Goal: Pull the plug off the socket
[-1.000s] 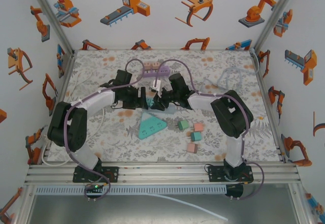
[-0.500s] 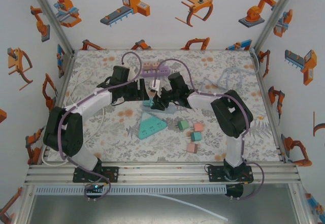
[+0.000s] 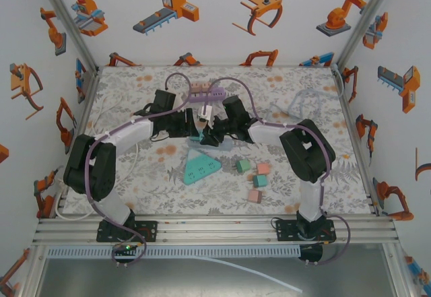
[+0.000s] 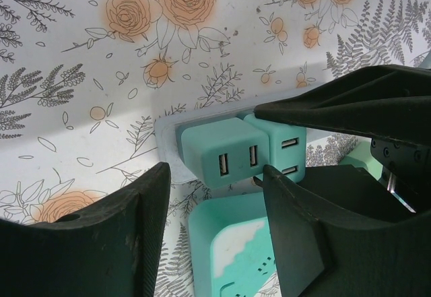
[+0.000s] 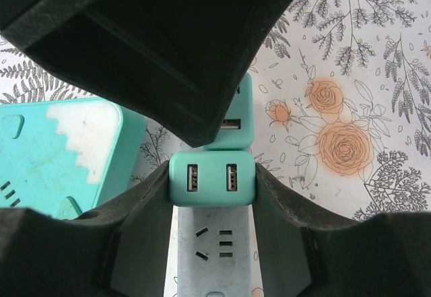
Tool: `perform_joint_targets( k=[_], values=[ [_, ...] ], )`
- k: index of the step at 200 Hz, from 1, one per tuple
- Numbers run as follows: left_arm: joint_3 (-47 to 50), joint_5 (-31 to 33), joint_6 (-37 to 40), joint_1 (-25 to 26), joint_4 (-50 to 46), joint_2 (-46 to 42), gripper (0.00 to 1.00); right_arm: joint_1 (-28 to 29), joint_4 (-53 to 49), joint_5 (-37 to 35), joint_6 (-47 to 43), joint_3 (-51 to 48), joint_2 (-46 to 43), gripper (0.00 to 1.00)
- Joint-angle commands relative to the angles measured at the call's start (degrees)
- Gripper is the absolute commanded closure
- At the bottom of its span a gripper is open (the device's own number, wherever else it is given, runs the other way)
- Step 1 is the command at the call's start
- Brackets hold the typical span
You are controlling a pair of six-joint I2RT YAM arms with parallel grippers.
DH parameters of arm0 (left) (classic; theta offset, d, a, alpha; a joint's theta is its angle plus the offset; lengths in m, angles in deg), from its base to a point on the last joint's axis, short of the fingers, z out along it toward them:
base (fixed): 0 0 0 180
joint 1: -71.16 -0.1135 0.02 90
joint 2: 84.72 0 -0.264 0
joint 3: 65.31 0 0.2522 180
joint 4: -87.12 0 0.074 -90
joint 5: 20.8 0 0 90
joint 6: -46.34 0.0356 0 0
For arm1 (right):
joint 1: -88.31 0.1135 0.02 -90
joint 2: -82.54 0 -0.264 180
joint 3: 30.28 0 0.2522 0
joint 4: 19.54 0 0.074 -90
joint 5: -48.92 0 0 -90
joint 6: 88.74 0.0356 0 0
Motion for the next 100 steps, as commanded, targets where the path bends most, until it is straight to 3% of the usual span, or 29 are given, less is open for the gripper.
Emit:
perform_joint_targets(
  k=[1, 58, 100],
  values=[
    [2.98, 6.05, 2.25, -0.29, -5.13, 2.52, 0.46, 0.64, 5.38, -0.82, 2.43, 1.54, 0.21, 1.0],
    [4.3, 6.05, 1.81, -0.23, -4.09, 5.07, 0.46, 0.66, 26.54, 8.14, 6.76, -3.84, -2.64, 1.0],
    [5.44, 6.25, 2.21, -0.28, -4.1, 5.01, 0.46, 0.6, 30.16, 5.94, 6.52, -4.72, -3.3, 1.0]
  ],
)
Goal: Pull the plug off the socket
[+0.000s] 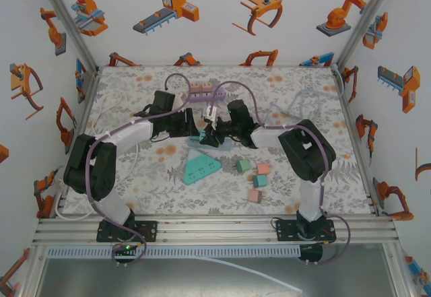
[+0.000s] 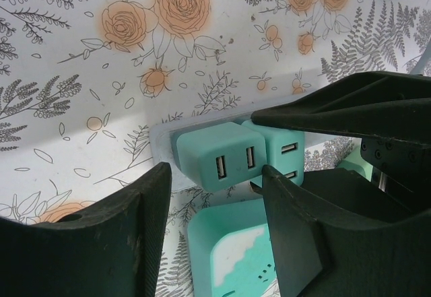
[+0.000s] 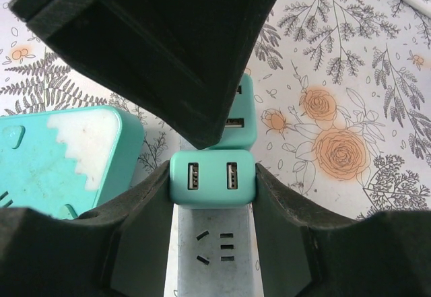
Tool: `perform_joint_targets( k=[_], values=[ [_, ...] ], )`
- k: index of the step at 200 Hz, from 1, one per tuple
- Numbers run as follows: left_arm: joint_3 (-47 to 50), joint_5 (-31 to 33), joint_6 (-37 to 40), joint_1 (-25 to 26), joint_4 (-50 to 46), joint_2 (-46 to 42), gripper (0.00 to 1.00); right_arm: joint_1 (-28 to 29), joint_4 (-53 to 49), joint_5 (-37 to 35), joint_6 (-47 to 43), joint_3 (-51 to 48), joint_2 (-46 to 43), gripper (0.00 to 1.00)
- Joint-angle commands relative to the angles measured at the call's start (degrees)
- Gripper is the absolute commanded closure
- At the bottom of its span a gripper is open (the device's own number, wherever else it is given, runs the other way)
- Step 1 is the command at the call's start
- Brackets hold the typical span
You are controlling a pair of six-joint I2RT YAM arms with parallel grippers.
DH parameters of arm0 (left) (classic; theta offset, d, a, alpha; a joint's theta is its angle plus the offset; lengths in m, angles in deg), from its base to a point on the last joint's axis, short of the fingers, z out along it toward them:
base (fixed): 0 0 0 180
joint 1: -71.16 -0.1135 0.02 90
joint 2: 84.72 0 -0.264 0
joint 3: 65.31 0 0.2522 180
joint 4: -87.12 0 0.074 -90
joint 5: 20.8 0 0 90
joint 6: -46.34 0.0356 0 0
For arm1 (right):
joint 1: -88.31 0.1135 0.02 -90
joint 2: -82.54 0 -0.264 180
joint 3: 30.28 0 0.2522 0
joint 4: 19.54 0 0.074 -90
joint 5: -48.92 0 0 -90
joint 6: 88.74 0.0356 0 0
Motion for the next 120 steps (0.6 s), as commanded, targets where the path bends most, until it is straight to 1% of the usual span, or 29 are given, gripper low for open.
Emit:
perform_joint_targets(
  k=[1, 59, 120],
  values=[
    [4.38, 7.31, 2.29, -0.15, -6.91, 4.55, 0.47, 1.32, 15.06, 3.77, 0.69, 1.54, -3.34, 1.0],
    [5.13, 6.52, 2.22, 0.2, -7.03, 7.26, 0.47, 1.32, 15.69, 3.8, 0.45, 3.06, -4.36, 1.0],
    [7.88, 8.05, 1.71, 1.4, -6.43, 8.66, 0.48, 1.4, 18.4, 5.04, 1.56, 3.94, -7.31, 1.0]
  ],
)
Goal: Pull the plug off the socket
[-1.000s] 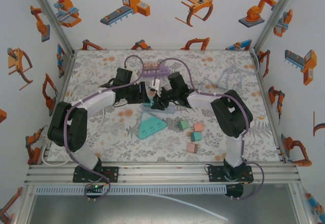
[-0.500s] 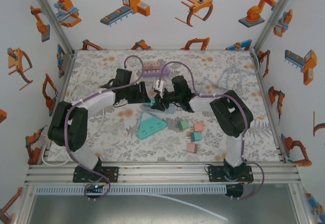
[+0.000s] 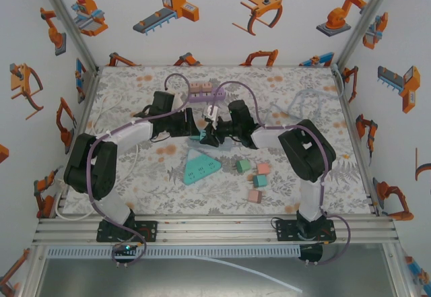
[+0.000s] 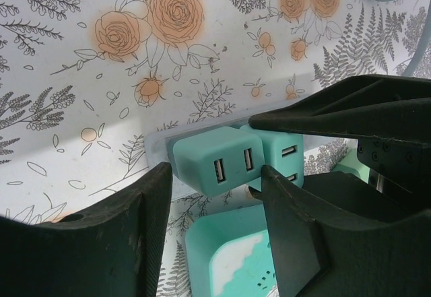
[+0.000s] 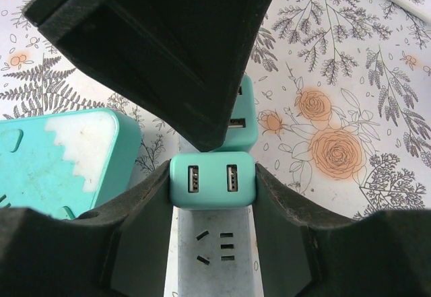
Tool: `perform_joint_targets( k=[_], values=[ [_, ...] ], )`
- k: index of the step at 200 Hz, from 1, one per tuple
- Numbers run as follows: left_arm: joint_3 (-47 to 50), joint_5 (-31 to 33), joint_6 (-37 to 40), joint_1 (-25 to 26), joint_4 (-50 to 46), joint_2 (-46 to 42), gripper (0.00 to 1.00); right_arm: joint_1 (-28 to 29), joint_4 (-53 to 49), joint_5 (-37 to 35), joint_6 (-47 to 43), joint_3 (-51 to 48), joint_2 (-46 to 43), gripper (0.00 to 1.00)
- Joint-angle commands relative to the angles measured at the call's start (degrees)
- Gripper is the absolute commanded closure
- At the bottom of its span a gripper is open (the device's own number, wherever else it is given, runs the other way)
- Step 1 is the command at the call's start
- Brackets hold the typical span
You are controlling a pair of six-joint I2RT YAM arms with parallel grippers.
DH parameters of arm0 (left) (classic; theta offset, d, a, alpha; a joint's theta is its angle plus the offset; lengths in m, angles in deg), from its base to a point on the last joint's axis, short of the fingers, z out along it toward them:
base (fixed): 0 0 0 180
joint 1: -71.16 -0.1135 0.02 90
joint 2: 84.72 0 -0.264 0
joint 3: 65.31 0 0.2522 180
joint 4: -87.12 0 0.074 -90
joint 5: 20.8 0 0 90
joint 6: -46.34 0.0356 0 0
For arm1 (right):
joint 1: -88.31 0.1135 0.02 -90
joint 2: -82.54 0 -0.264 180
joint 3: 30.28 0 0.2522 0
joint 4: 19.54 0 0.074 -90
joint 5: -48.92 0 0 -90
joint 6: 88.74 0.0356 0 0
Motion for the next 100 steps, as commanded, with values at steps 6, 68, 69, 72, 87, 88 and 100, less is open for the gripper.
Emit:
perform_joint_targets(
  k=[6, 68, 69, 72, 87, 88, 100],
  values=[
    [6.51, 9.92, 2.11, 1.69, -9.67, 7.74, 0.48, 1.61, 17.43, 5.36, 0.37, 4.07, -7.49, 1.0],
    [7.5, 11.6, 2.81, 1.67, -10.24, 7.69, 0.48, 1.61, 21.49, 4.19, 2.28, 1.33, -10.58, 1.0],
    [7.5, 11.6, 2.86, 1.68, -10.24, 7.68, 0.48, 1.61, 21.5, 4.17, 2.29, 1.33, -10.65, 1.0],
    [7.55, 11.75, 2.86, 1.61, -10.24, 7.61, 0.48, 1.61, 21.51, 4.22, 2.35, 1.28, -10.81, 1.0],
    [7.76, 12.13, 2.94, 1.58, -10.32, 7.64, 0.48, 1.61, 21.6, 3.86, 2.74, 1.58, -11.6, 1.0],
    [7.76, 12.13, 2.97, 1.59, -10.27, 7.61, 0.48, 1.61, 21.6, 3.83, 2.79, 1.59, -11.6, 1.0],
    [7.94, 12.04, 3.0, 1.55, -10.22, 7.59, 0.49, 1.61, 21.6, 3.63, 2.97, 1.61, -12.19, 1.0]
  ],
)
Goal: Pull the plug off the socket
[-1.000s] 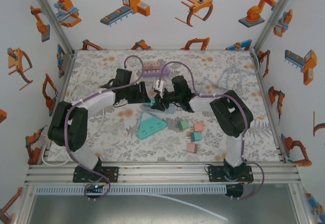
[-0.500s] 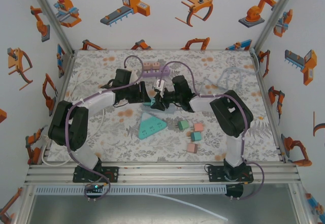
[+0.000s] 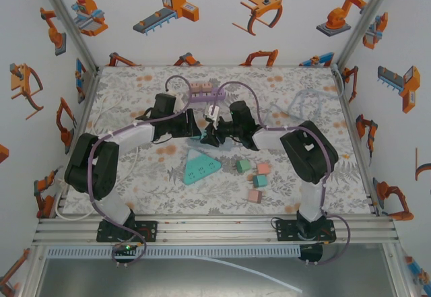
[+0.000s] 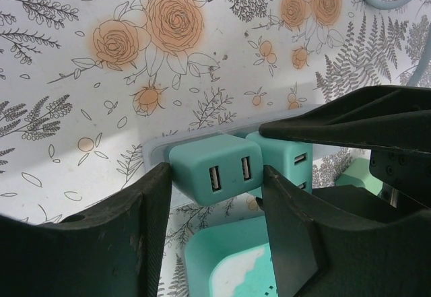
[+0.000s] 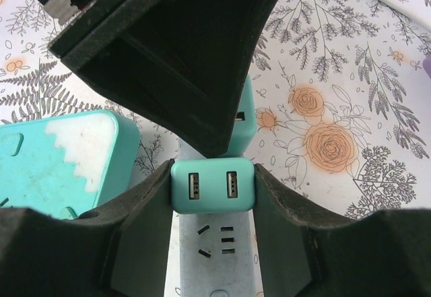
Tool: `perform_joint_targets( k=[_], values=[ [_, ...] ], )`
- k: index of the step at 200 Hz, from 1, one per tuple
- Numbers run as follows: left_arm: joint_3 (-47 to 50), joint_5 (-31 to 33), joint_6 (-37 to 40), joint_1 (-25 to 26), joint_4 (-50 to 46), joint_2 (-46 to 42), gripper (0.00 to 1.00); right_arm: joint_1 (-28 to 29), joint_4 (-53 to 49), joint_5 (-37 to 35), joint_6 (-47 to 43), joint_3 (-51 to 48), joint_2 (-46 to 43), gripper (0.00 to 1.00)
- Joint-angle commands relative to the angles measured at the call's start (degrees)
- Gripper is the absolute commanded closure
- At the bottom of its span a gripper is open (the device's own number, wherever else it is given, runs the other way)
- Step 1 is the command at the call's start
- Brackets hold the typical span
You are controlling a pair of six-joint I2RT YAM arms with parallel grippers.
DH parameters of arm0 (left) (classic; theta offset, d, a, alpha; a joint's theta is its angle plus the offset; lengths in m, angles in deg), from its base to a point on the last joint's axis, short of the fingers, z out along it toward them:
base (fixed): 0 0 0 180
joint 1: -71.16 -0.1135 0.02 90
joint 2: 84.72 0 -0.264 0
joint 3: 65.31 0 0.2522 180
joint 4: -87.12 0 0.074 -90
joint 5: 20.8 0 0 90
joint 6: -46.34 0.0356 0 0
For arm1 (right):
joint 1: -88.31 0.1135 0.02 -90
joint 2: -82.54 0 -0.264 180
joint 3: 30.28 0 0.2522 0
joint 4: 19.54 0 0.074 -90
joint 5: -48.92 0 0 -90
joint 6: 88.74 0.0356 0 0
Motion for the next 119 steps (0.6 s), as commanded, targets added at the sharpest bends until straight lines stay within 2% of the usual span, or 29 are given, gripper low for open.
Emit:
perform_joint_targets(
  k=[1, 66, 119],
  values=[
    [6.19, 10.34, 3.71, 0.68, -13.94, 7.26, 0.49, 1.5, 19.94, 5.64, 1.39, 3.33, -10.47, 1.0],
    [5.1, 8.77, 4.89, 0.7, -14.78, 3.24, 0.48, 0.55, 19.61, 4.22, 0.99, 0.11, -10.64, 1.0],
    [1.56, 5.39, 4.02, 0.48, -16.97, -5.94, 0.37, -0.08, 15.02, 3.99, -4.04, -4.12, -7.51, 1.0]
  ],
)
